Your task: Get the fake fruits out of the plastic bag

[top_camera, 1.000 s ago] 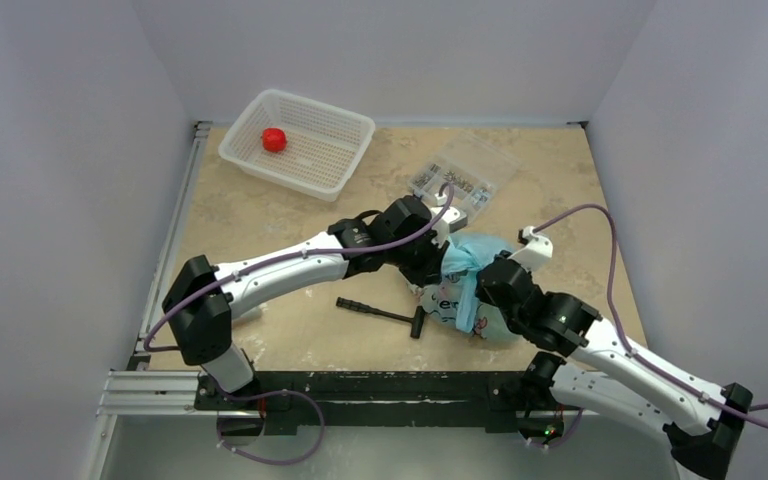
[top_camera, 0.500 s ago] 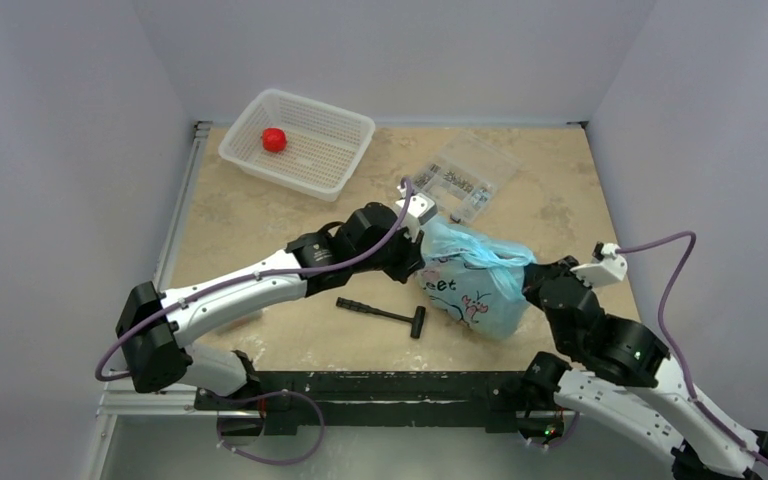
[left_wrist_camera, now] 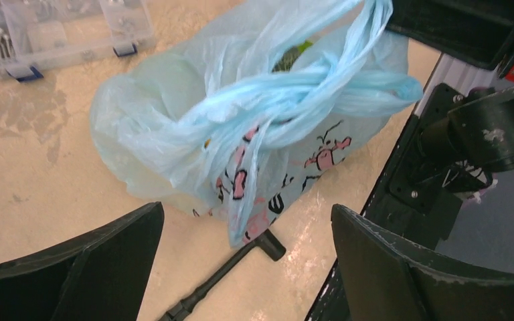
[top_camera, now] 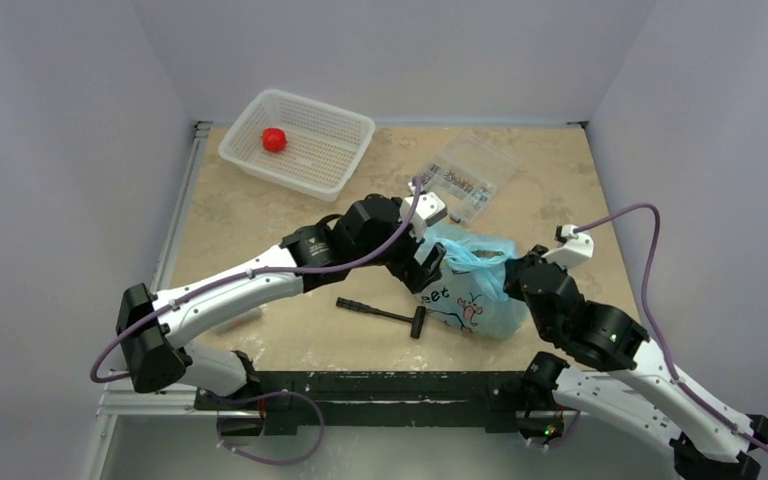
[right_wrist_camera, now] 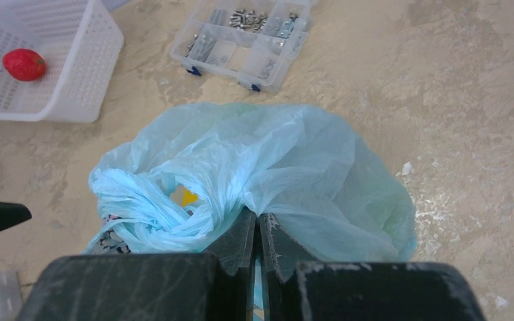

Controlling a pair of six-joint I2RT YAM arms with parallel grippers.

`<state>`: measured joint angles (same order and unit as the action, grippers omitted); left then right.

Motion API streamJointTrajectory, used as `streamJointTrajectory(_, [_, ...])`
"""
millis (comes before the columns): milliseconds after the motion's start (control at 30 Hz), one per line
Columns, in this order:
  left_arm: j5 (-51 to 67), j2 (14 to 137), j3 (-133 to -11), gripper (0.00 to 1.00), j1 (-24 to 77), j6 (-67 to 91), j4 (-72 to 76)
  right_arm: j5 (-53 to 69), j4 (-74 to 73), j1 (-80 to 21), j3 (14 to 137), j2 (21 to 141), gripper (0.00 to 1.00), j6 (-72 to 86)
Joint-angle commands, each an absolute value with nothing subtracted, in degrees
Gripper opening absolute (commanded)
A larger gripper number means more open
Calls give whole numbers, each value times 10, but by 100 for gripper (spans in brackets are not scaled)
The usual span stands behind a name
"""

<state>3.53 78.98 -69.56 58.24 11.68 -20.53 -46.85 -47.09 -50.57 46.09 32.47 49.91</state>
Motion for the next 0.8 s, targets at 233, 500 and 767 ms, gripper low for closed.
streamJointTrajectory(233, [42, 946, -915, 88, 585, 47, -322, -447, -424, -505, 470, 292, 0, 459])
streamJointTrajectory(500, [30, 1035, -980, 70, 582, 51, -365, -435, -433, -505, 460, 282, 0, 496])
streamJointTrajectory(767, [-15, 948, -894, 21, 536, 100, -323, -583, -642, -505, 477, 213, 0, 790])
